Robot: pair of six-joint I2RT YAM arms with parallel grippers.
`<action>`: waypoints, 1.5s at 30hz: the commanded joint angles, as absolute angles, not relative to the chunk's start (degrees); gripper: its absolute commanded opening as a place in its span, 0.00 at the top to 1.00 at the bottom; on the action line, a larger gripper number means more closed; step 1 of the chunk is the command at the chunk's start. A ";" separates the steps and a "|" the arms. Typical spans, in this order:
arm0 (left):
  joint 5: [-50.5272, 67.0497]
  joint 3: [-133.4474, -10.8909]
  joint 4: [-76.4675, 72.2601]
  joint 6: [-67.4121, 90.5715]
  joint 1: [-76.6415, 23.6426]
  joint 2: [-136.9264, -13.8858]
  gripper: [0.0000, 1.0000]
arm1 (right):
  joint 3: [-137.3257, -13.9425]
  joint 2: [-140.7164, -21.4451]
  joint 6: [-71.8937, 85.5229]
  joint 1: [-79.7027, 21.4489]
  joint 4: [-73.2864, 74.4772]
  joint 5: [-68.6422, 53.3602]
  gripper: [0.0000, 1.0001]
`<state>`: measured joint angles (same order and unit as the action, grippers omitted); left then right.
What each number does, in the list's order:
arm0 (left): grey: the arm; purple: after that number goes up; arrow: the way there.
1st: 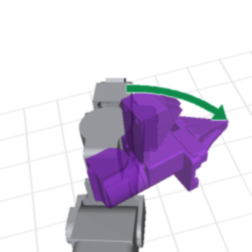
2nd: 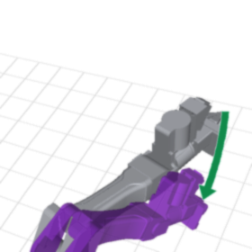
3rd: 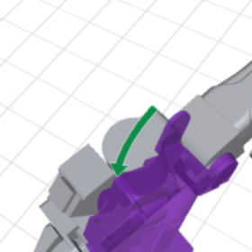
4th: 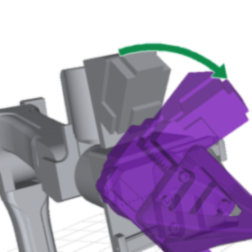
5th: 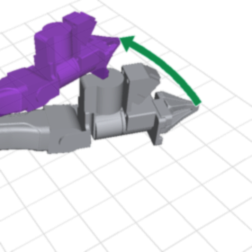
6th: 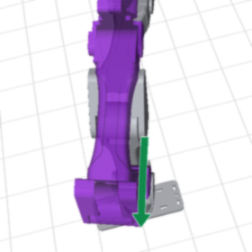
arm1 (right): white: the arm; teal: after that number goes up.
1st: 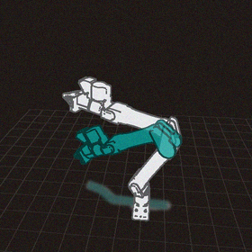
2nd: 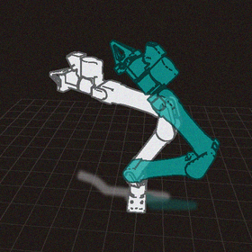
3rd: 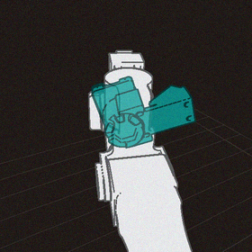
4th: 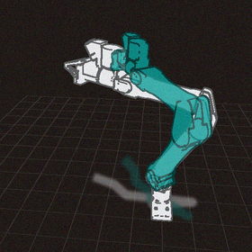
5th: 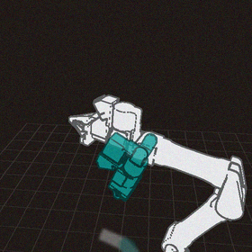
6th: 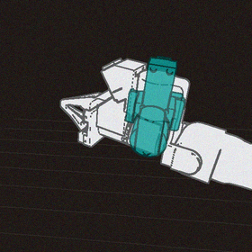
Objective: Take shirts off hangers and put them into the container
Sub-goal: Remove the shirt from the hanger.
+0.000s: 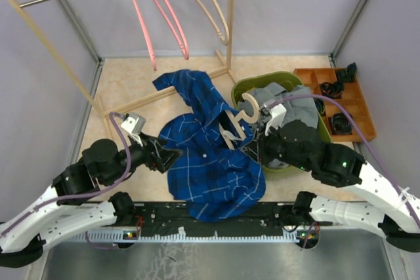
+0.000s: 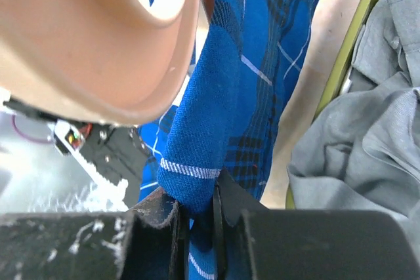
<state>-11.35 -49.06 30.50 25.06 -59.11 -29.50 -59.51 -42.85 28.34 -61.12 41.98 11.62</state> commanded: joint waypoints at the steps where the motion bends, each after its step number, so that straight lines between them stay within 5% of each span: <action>1: -9.03 -50.48 28.40 23.78 -59.30 -30.75 0.16 | -68.43 -47.38 19.93 -61.52 55.96 4.45 1.00; 18: 16.25 -44.30 8.30 26.89 -59.33 -36.56 0.30 | -61.00 -59.23 16.89 -61.53 32.44 -17.49 1.00; 31: -2.14 -43.70 14.82 25.13 -59.33 -38.42 0.31 | -59.89 -59.63 19.90 -61.52 30.27 -20.03 1.00; 45: -3.83 -44.24 14.11 21.22 -59.31 -42.17 0.35 | -59.54 -58.94 21.30 -61.54 28.37 -21.78 1.00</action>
